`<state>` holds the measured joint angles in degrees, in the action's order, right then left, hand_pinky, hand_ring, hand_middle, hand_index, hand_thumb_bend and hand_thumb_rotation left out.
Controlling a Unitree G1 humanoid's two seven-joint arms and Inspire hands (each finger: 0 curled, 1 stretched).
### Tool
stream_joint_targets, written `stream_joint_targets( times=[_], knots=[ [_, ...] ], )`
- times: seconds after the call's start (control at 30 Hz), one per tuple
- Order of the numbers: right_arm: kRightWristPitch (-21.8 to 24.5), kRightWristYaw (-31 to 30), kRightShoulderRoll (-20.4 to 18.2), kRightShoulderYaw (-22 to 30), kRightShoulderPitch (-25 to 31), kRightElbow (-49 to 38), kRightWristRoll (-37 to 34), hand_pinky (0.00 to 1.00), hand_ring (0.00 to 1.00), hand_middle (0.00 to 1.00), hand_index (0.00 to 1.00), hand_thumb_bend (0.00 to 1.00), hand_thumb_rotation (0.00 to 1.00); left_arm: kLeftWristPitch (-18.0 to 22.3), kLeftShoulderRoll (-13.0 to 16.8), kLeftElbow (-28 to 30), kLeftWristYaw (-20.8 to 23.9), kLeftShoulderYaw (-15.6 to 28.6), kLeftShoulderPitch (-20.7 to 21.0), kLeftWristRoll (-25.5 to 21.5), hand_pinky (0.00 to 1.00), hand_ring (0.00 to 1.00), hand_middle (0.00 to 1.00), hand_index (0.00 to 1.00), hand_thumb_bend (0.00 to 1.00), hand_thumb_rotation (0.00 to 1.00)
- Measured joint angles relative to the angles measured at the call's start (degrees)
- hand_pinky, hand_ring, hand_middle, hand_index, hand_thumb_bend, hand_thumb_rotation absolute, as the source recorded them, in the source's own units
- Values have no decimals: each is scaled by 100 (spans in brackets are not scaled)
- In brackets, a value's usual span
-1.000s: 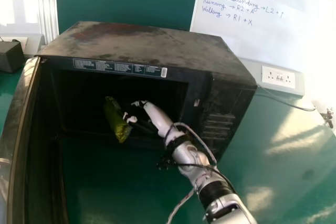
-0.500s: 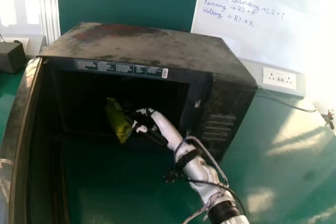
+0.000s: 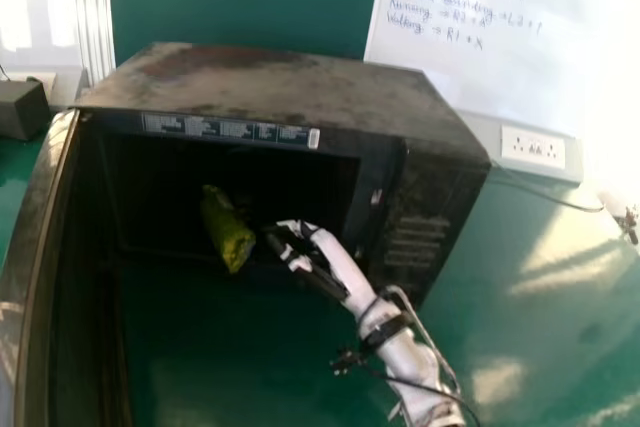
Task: Put biscuit inside oven
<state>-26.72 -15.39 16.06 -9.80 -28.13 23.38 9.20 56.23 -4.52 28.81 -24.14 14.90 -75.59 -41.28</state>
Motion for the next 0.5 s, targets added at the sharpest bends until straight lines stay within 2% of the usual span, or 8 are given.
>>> stream_joint_targets(
  times=[0.2,0.4,0.5],
  knots=[
    [562,-794,404,382,626,-1431,-914,20,70,79,76,87,29,-69,-12,0,-2,27,28,-1,74,83,87,87,67,78],
    [1670,-1583,756,822,1274,-2576,-2153,19,71,79,75,88,27,-108,-5,-34,-22,101,116,-48,82,86,89,87,70,88],
    [2062,-1856,891,1015,1525,-2864,-2535,19,70,78,75,87,28,-163,-7,-35,-22,175,217,-48,84,87,89,88,74,93]
  ],
)
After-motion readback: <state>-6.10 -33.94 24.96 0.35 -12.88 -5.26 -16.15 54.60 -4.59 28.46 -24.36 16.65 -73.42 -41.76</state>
